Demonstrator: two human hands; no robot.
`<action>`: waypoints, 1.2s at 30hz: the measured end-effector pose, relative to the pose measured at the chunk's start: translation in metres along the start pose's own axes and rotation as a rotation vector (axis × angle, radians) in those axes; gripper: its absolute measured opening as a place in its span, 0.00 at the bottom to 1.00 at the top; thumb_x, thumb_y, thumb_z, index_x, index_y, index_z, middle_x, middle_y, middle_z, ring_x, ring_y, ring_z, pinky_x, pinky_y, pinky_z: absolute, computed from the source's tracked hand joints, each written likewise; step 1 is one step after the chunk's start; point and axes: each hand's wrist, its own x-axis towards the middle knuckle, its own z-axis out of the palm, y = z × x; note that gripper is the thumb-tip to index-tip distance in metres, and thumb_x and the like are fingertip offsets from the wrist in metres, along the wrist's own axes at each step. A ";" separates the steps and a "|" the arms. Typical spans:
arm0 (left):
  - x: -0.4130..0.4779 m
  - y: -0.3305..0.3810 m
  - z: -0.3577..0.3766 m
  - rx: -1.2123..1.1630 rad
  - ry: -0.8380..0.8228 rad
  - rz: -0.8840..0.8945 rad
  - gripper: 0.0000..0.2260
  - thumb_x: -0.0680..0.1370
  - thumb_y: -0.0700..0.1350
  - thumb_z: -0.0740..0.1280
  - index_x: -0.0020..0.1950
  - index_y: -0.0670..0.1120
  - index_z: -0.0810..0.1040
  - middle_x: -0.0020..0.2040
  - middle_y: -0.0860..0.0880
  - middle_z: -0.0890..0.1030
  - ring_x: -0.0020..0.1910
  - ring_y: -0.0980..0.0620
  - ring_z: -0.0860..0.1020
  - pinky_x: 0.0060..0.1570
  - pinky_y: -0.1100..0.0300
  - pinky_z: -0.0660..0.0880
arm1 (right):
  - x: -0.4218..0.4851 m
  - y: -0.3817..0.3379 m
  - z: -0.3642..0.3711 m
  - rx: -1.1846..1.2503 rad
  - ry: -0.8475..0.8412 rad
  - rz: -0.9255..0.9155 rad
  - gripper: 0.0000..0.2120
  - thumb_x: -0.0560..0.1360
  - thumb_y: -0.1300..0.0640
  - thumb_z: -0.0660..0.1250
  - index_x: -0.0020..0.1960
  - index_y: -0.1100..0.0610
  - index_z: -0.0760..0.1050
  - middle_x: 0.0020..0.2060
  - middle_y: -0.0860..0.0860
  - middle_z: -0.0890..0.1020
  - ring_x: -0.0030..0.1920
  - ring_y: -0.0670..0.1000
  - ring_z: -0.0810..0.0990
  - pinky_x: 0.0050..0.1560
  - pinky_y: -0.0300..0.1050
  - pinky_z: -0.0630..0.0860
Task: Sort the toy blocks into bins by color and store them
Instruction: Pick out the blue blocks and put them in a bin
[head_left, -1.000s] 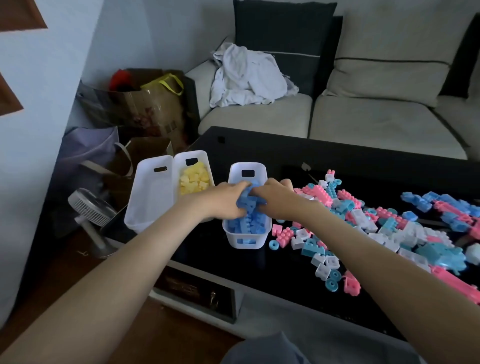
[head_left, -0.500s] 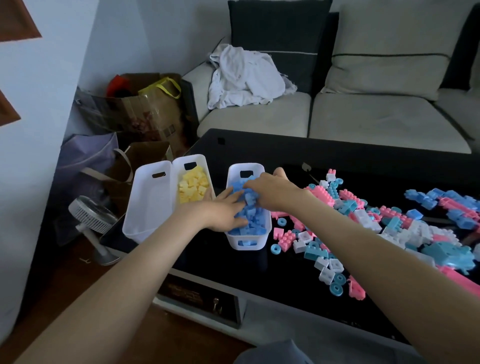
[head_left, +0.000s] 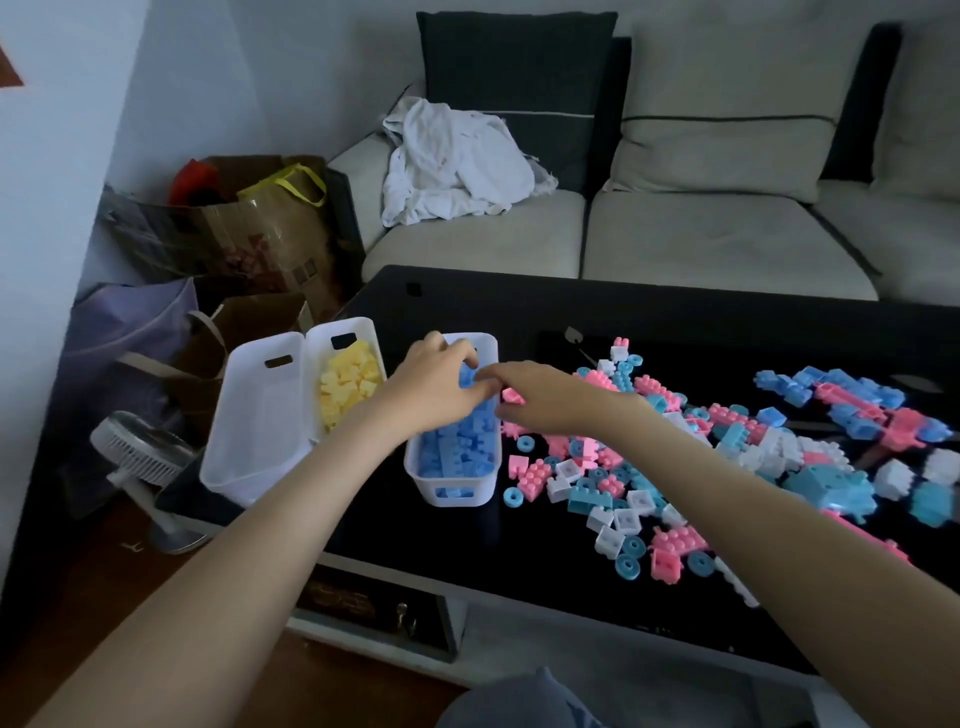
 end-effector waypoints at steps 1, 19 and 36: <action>0.005 0.009 0.003 -0.025 0.029 0.020 0.19 0.74 0.58 0.65 0.61 0.50 0.71 0.55 0.48 0.67 0.58 0.50 0.68 0.51 0.59 0.67 | -0.006 0.002 -0.002 0.033 0.006 0.016 0.24 0.77 0.59 0.60 0.73 0.53 0.61 0.67 0.53 0.71 0.63 0.54 0.72 0.64 0.51 0.69; 0.069 0.239 0.122 -0.186 -0.237 0.317 0.10 0.77 0.40 0.58 0.50 0.52 0.76 0.56 0.49 0.74 0.58 0.47 0.72 0.59 0.49 0.70 | -0.206 0.249 -0.077 -0.070 0.388 0.683 0.16 0.76 0.60 0.64 0.63 0.60 0.72 0.56 0.60 0.75 0.55 0.58 0.74 0.52 0.43 0.66; 0.144 0.287 0.180 -0.032 -0.259 0.400 0.14 0.79 0.48 0.64 0.63 0.47 0.68 0.59 0.45 0.68 0.54 0.48 0.71 0.52 0.54 0.71 | -0.192 0.280 -0.063 -0.283 0.211 0.464 0.05 0.77 0.55 0.62 0.50 0.54 0.67 0.47 0.50 0.73 0.51 0.54 0.73 0.50 0.53 0.73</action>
